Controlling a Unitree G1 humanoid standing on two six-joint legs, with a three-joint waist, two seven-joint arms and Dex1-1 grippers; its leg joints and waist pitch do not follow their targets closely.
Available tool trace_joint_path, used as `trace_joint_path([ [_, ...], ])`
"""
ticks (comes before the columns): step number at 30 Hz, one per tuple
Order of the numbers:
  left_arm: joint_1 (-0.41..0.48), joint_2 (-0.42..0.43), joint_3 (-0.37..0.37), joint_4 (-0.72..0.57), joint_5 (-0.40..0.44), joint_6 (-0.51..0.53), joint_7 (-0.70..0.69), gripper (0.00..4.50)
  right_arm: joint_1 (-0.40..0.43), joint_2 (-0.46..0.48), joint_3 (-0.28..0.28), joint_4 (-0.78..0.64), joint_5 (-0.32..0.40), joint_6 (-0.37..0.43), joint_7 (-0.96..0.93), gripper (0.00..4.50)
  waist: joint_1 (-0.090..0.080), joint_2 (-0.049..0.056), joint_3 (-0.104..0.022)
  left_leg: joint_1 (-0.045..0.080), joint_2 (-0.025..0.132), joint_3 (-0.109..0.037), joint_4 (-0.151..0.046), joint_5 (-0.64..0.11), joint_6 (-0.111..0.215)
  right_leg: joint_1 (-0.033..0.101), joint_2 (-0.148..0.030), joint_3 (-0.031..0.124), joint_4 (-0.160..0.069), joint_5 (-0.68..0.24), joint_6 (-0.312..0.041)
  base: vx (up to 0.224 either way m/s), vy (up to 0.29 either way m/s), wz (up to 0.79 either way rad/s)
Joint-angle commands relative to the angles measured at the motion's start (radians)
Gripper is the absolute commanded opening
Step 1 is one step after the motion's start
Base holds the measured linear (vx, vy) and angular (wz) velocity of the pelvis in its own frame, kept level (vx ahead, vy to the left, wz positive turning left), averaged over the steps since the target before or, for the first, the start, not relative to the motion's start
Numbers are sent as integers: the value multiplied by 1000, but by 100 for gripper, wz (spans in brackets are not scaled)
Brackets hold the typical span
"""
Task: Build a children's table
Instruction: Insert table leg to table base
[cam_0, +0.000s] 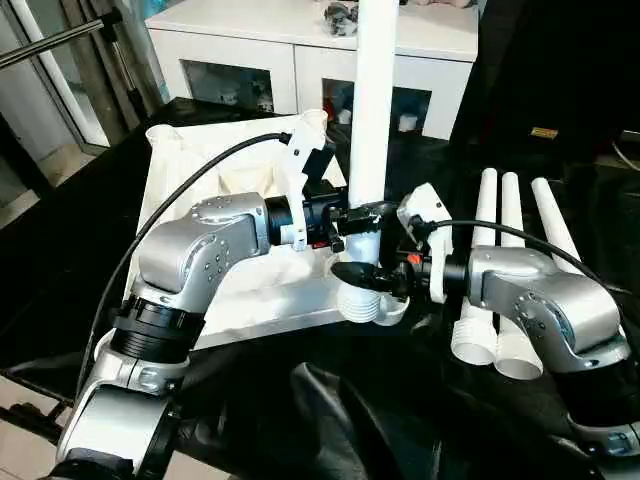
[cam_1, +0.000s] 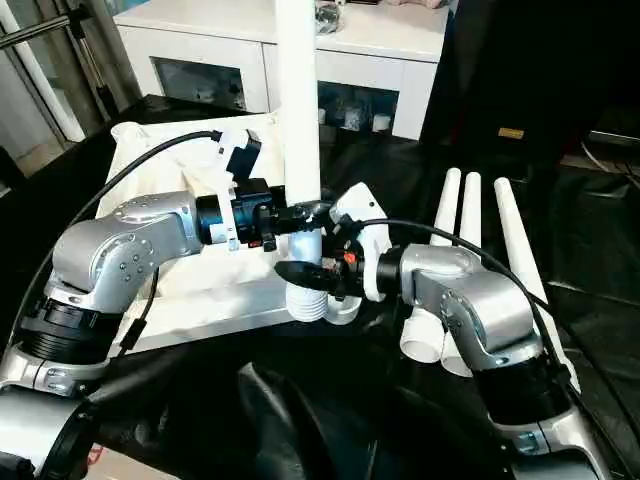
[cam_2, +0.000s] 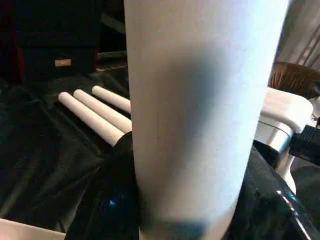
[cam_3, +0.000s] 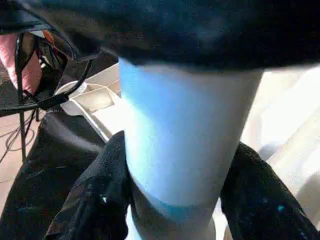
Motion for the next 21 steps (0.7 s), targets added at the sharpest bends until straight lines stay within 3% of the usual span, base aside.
trace_joint_path([
  [1, -21, -13, 1, -38, -19, -2, -18, 189, 15, 1, 37, 3, -13, 23, -1, 204, 2, -21, -77, -2, 9, 1, -54, -51, 27, 70, -62, 45, -64, -180, -151, 0, 0, 0],
  [8, -24, -19, 11, -36, -26, 4, -15, 188, 19, 12, 34, 10, -21, 13, -11, 190, 3, -21, -78, -2, 9, 1, -54, -48, 28, 70, -62, 44, -63, -184, -149, 0, 0, 0],
  [10, -24, -18, 12, -36, -26, 6, -13, 188, 20, 19, 29, 12, -16, 16, -15, 257, 3, -22, -78, -3, 9, 1, -54, -48, 27, 70, -62, 44, -64, -188, -146, 0, 0, 0],
  [21, -23, -15, 14, -42, -31, 14, -19, 188, 24, 42, 17, 20, -10, 16, -31, 262, 3, -18, -79, -2, 9, 0, -53, -44, 26, 70, -61, 44, -61, -163, -155, 0, 0, 0],
])
